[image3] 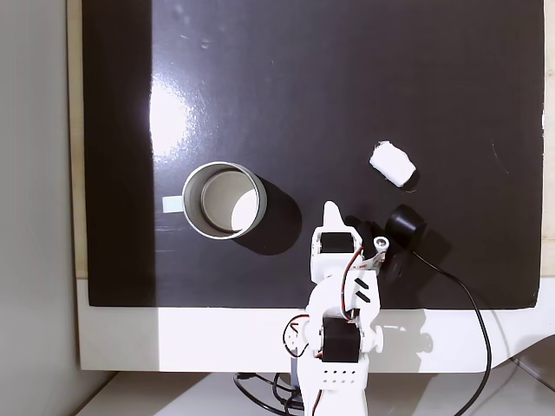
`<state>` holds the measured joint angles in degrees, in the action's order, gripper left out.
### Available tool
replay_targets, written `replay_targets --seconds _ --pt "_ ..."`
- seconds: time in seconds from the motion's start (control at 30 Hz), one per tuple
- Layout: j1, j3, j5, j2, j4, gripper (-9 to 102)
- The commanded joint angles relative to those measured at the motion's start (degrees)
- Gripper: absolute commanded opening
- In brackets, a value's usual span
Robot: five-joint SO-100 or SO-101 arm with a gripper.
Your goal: Grasp a gauze and put it in the cup.
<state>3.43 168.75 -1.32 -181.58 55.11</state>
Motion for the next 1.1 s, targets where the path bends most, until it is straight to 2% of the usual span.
replay_targets --seconds 0.0,0.73,0.9,1.07 --pt "-2.81 1.23 -2.72 -0.44 -6.24 0" --pt "-2.81 0.53 -3.25 -0.53 -6.15 0" --pt "-3.60 -6.42 -1.67 1.32 -2.37 0" --pt "-1.76 -22.15 4.48 19.69 0.26 0"
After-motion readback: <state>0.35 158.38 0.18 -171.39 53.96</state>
